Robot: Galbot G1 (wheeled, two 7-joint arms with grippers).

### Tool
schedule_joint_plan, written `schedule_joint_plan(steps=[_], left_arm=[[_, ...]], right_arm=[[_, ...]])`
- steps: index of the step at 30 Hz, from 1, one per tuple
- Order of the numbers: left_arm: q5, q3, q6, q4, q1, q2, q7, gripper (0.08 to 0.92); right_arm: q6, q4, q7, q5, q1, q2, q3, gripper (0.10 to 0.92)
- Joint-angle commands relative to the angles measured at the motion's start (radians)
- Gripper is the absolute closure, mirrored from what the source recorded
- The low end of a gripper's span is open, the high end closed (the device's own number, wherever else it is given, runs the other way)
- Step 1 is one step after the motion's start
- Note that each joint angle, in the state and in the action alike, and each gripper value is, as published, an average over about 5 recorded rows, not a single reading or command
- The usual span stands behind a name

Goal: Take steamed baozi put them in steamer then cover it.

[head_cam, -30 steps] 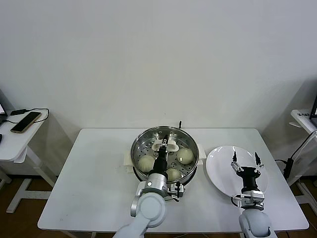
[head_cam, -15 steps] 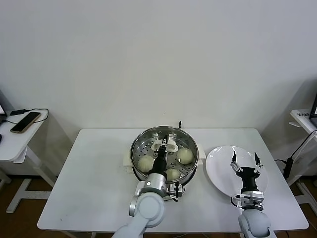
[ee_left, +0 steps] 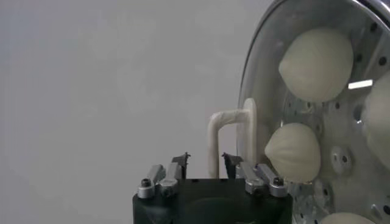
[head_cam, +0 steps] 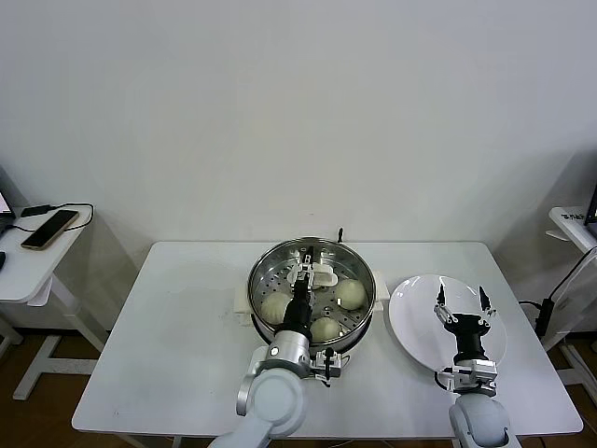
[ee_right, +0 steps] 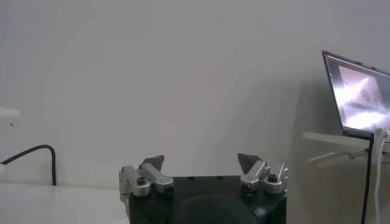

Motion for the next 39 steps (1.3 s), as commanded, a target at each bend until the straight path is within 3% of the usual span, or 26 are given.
schedule_joint_plan(steps=[1,5,10,14,19,22,29,39], left_arm=[[-0.189,0.006,0.015,-0.211,0.068,0.111,0.016,0.331],[-0.289,-0.005,0.025,-0.304,0.105,0.171,0.028,0.224],[-0.448,-0.062,0.028,-0.385,0.13,0.215,-0.001,0.179],[-0.726,-0.153,-0.004,-0.393,0.108,0.204,-0.159,0.177],[-1.16,-0.284,-0.123,-0.288,0.065,0.18,-0.425,0.177],[-1.366,-0.377,-0.204,-0.2,0.062,0.176,-0.482,0.177],[-1.546,-0.518,-0.457,0.065,0.06,0.181,-0.433,0.177],[-1.606,-0.566,-0.52,0.172,0.098,0.177,-0.332,0.177]], right_arm=[[-0.001,0.002,0.002,0.001,-0.001,-0.003,0.0,0.203],[-0.001,0.003,0.003,0.001,0.002,-0.006,0.0,0.203],[0.001,0.003,0.001,0.001,0.004,-0.006,-0.002,0.203],[0.004,0.007,-0.008,0.004,0.002,-0.005,-0.003,0.203],[-0.032,0.04,-0.026,0.05,-0.016,-0.017,-0.022,0.203],[-0.075,0.071,-0.033,0.112,-0.029,-0.025,-0.041,0.203],[-0.148,0.124,-0.079,0.231,-0.057,-0.034,-0.047,0.203],[-0.141,0.132,-0.102,0.28,-0.088,-0.043,-0.032,0.203]])
